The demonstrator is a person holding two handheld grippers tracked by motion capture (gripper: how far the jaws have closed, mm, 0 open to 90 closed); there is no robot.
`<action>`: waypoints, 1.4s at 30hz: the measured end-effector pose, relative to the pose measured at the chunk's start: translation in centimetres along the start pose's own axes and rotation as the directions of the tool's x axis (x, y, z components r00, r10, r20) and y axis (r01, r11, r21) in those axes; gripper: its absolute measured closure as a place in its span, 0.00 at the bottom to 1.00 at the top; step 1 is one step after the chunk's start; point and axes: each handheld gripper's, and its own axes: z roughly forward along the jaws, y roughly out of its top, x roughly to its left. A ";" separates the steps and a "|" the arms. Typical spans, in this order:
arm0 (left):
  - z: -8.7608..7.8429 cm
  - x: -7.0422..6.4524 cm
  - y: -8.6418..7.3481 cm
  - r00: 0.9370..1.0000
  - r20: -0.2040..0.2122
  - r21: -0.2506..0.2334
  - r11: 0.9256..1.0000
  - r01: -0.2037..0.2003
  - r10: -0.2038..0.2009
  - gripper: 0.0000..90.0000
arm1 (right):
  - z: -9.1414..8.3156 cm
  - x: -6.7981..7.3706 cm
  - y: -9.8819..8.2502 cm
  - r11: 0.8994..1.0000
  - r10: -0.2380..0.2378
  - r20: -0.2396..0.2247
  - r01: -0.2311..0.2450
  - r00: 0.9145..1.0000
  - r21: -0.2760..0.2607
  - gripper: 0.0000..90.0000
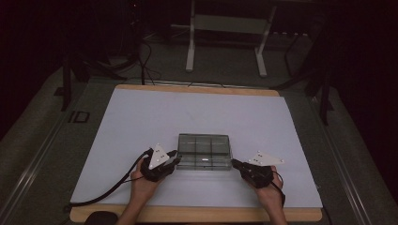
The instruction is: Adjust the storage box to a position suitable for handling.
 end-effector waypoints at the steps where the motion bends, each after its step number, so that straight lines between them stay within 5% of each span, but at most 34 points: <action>1: 0.0 0.0 0.0 1.000 -0.003 -0.004 1.000 0.002 -0.002 0.76 | 0.0 0.0 0.0 1.000 0.000 0.001 0.000 1.000 0.000 1.00; 30: -0.7 0.8 2.3 0.998 -0.056 -0.060 0.998 -0.037 0.034 0.91 | -0.4 -0.9 -0.6 1.000 0.017 0.032 -0.017 0.999 -0.006 0.90; 42: -0.8 1.6 3.2 0.998 -0.060 -0.078 0.997 -0.022 0.017 0.96 | -0.4 -1.3 -0.8 1.000 0.029 0.040 -0.029 0.999 -0.004 0.90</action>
